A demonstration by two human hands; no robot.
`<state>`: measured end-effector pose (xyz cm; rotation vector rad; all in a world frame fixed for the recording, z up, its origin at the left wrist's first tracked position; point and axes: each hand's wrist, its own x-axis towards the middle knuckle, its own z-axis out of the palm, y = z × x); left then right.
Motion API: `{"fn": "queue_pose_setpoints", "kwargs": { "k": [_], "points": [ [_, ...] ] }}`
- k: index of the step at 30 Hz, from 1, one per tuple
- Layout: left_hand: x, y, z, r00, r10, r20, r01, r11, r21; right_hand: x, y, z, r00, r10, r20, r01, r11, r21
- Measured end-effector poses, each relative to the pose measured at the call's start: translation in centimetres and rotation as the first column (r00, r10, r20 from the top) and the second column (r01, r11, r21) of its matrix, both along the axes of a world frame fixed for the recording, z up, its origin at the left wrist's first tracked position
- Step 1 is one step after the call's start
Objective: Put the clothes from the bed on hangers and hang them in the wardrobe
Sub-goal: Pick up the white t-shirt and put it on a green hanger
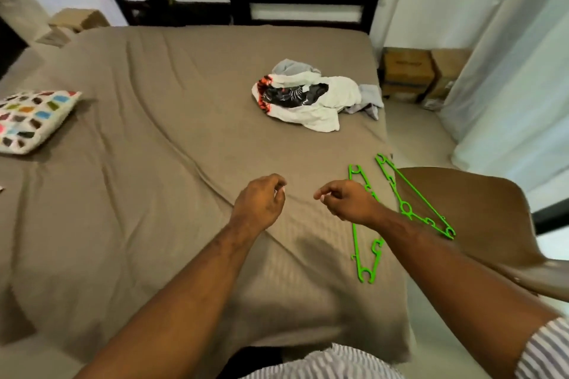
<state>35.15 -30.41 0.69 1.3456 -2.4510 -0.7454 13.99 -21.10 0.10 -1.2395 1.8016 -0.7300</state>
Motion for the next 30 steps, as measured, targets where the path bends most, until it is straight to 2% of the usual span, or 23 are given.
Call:
{"fn": "queue_pose_setpoints", "kwargs": {
  "k": [5,10,14,21,25,27,30],
  "points": [
    [2.1,-9.8,-0.3,0.99,-0.135,0.029,0.134,0.991,0.026,2.6,-5.5,-0.3,0.994,-0.094,-0.059,0.098,0.993,0.068],
    [1.4,-19.1,-0.5,0.984,-0.17,0.048,0.17,0.985,-0.001,3.0,-12.7,-1.4,0.991,-0.111,-0.077,0.119,0.986,0.115],
    [-0.6,-24.1,-2.1,0.982,-0.179,0.061,0.18,0.983,-0.027,0.2,-19.9,-3.6,0.984,-0.106,-0.143,0.127,0.982,0.14],
    [-3.6,-27.5,-10.5,0.962,-0.222,0.158,0.232,0.971,-0.049,-7.7,-28.2,-15.4,0.902,-0.029,-0.431,0.138,0.965,0.223],
    [-4.6,-27.8,-15.7,0.951,-0.255,0.175,0.263,0.964,-0.027,-11.6,-30.9,-22.7,0.808,0.004,-0.589,0.188,0.946,0.264],
    [-4.7,-27.5,-17.6,0.955,-0.251,0.156,0.255,0.967,-0.006,-13.5,-32.6,-24.7,0.773,0.01,-0.634,0.209,0.94,0.27],
    [-4.8,-27.1,-20.1,0.966,-0.227,0.121,0.222,0.973,0.058,-16.5,-35.4,-27.0,0.74,0.135,-0.658,0.145,0.925,0.352]
  ]
}}
